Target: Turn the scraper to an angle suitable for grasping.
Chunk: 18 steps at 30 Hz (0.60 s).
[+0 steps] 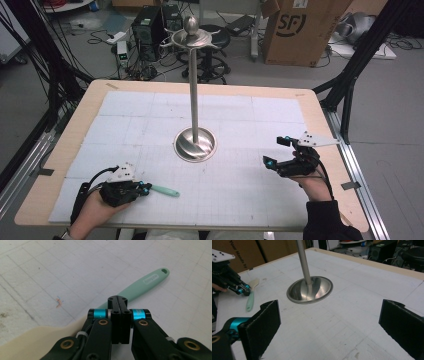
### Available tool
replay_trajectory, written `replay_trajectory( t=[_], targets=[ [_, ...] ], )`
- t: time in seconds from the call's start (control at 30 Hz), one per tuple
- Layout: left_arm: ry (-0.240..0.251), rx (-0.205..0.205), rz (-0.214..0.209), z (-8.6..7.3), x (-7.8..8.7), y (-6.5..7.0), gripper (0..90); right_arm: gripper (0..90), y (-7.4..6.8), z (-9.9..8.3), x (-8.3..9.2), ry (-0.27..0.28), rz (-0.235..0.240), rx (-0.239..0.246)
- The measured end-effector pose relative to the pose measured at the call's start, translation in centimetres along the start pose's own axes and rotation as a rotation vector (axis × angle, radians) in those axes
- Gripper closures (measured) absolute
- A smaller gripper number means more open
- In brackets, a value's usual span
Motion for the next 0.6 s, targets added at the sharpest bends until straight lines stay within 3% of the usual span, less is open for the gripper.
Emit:
replay_trajectory(
  t=[0.3,0.47,0.6],
  targets=[
    [0.000,-0.001,0.052,1.8,-1.8,-1.0,90.0,2.8,0.1,0.0,-0.1,-0.003,0.002,0.003],
    [0.002,-0.059,0.136,2.7,-2.8,-1.5,90.0,2.8,0.1,0.0,0.1,0.001,-0.001,-0.002],
    [0.010,-0.041,0.126,2.8,-2.6,-1.9,90.0,2.8,0.1,0.0,0.2,0.002,0.000,-0.002]
  ],
)
Point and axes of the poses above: each handheld gripper's, and its own axes: x roughly backward along the jaws, z roughly out of its top, y roughly to its right, the point moved 2 cm from there along -x, roughly forward along the jaws, and after that the axes turned 5 degrees about -z, right-handed, at the moved point
